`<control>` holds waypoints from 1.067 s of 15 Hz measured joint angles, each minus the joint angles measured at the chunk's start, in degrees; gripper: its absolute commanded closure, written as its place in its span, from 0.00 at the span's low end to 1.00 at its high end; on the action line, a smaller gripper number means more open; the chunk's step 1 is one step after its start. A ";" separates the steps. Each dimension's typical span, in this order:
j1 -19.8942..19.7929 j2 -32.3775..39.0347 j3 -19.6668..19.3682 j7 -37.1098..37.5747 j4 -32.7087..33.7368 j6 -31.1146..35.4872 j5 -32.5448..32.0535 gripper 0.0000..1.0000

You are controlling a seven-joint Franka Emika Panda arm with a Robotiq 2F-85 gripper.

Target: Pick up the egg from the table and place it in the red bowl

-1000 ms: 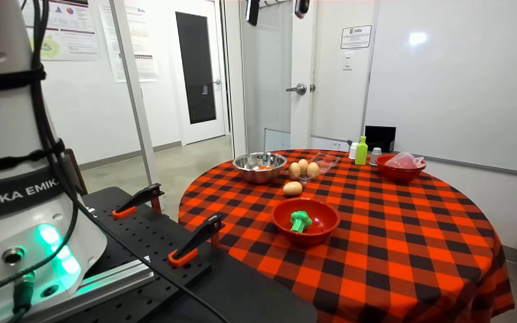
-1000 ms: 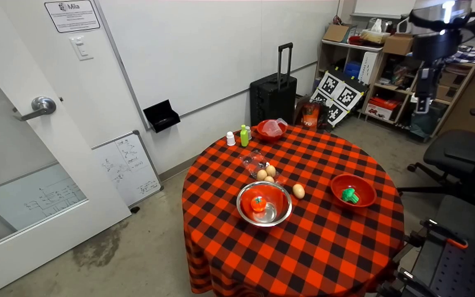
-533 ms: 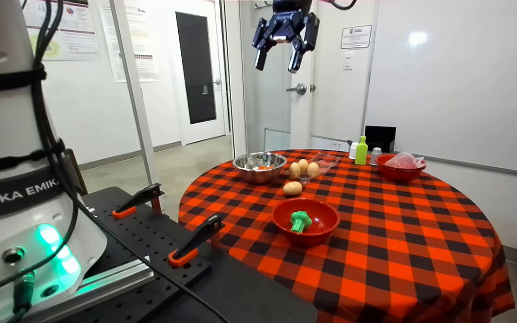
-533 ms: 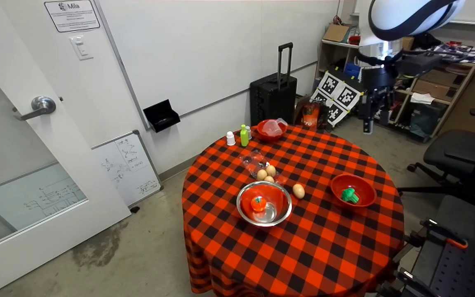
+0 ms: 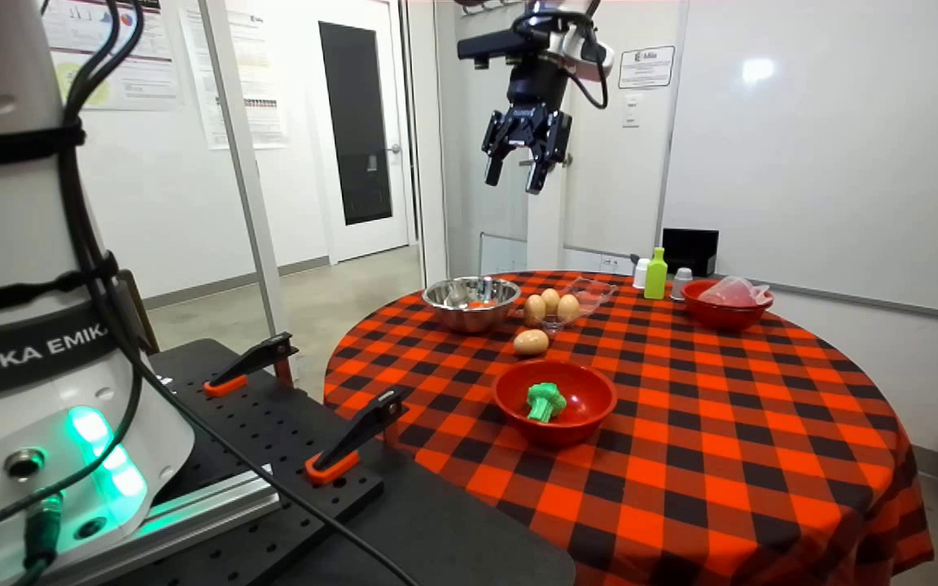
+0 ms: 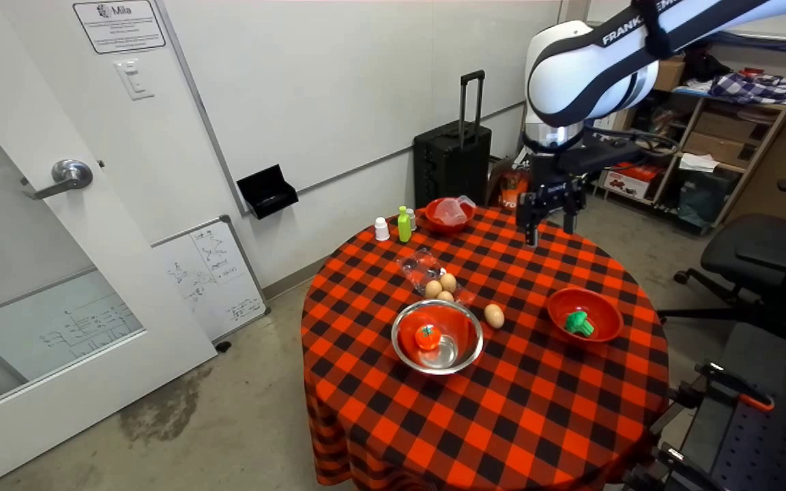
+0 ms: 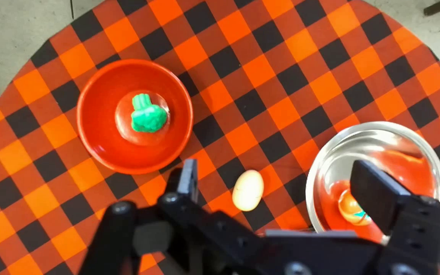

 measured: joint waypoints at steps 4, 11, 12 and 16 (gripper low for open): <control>1.83 8.36 1.40 6.49 5.28 4.03 -0.04 0.00; 3.70 19.90 -0.11 21.10 14.00 7.90 -0.07 0.00; 3.72 21.05 -0.51 22.60 14.89 8.14 -0.07 0.00; 3.75 24.84 -1.35 25.80 17.32 8.37 -0.07 0.00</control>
